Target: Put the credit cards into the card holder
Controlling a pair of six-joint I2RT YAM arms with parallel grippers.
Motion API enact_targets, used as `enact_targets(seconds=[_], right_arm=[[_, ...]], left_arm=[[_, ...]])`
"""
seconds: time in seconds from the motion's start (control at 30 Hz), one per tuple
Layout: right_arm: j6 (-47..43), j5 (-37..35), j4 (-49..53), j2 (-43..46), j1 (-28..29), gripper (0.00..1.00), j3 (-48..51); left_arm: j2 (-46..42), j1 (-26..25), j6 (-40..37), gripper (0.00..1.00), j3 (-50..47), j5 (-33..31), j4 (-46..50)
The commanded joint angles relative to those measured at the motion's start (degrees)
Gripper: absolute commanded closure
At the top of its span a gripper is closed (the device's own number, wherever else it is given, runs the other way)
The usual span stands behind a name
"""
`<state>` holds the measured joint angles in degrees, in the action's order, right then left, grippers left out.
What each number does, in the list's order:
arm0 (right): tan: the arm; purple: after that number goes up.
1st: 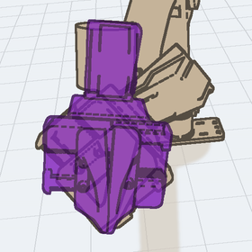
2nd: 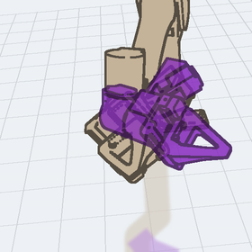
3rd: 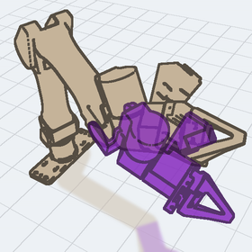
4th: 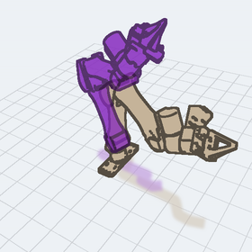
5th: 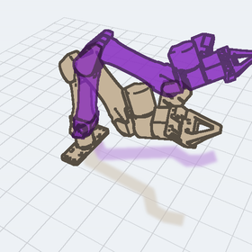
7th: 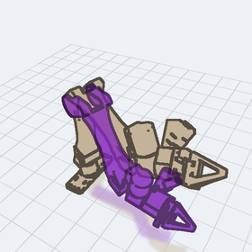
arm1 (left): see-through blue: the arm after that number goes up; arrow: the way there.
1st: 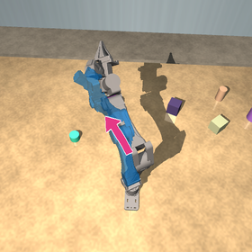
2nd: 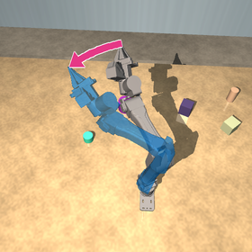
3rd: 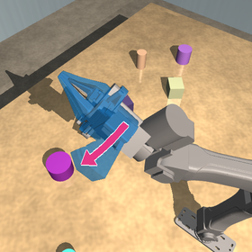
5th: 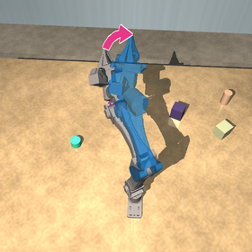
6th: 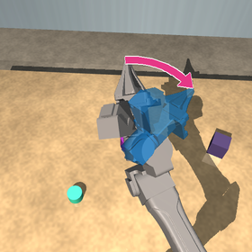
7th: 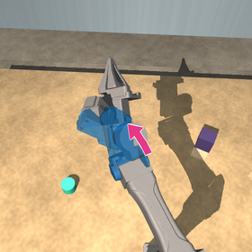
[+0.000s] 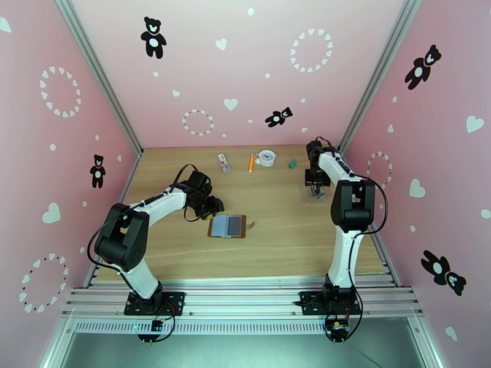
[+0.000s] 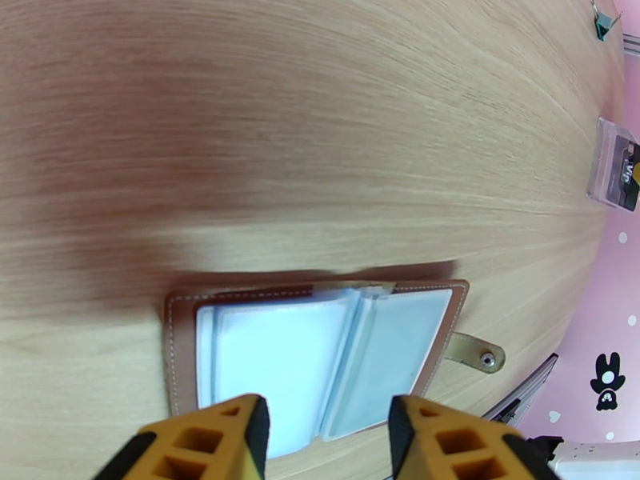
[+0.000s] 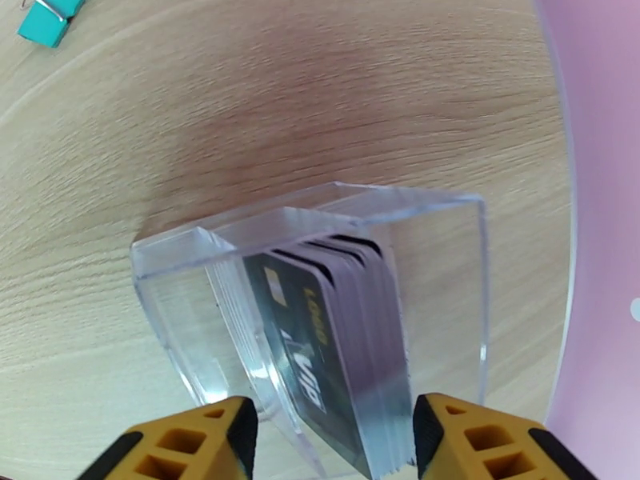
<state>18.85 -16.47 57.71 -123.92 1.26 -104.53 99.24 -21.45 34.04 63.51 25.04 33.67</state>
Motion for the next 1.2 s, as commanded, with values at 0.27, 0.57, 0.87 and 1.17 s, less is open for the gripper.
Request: enact_targets(seconds=[0.27, 0.57, 0.87, 1.17], right_arm=[[-0.4, 6.8, 2.2, -2.4, 0.3, 0.46, -1.6], [-0.7, 10.9, 2.1, -1.8, 4.1, 0.49, -1.8], [-0.7, 11.6, 3.2, -1.6, 7.5, 0.5, -4.1], [0.3, 7.5, 5.6, -3.8, 7.0, 0.46, -8.1]], left_arm=[[-1.1, 0.4, -0.5, 0.55, -0.3, 0.1, 0.6], [-1.3, 0.3, -0.2, 0.55, -0.6, 0.1, 0.4], [-1.8, 0.2, 0.1, 0.55, -0.8, 0.1, 0.2], [-1.5, 0.2, -0.3, 0.55, 0.0, 0.1, 0.7]])
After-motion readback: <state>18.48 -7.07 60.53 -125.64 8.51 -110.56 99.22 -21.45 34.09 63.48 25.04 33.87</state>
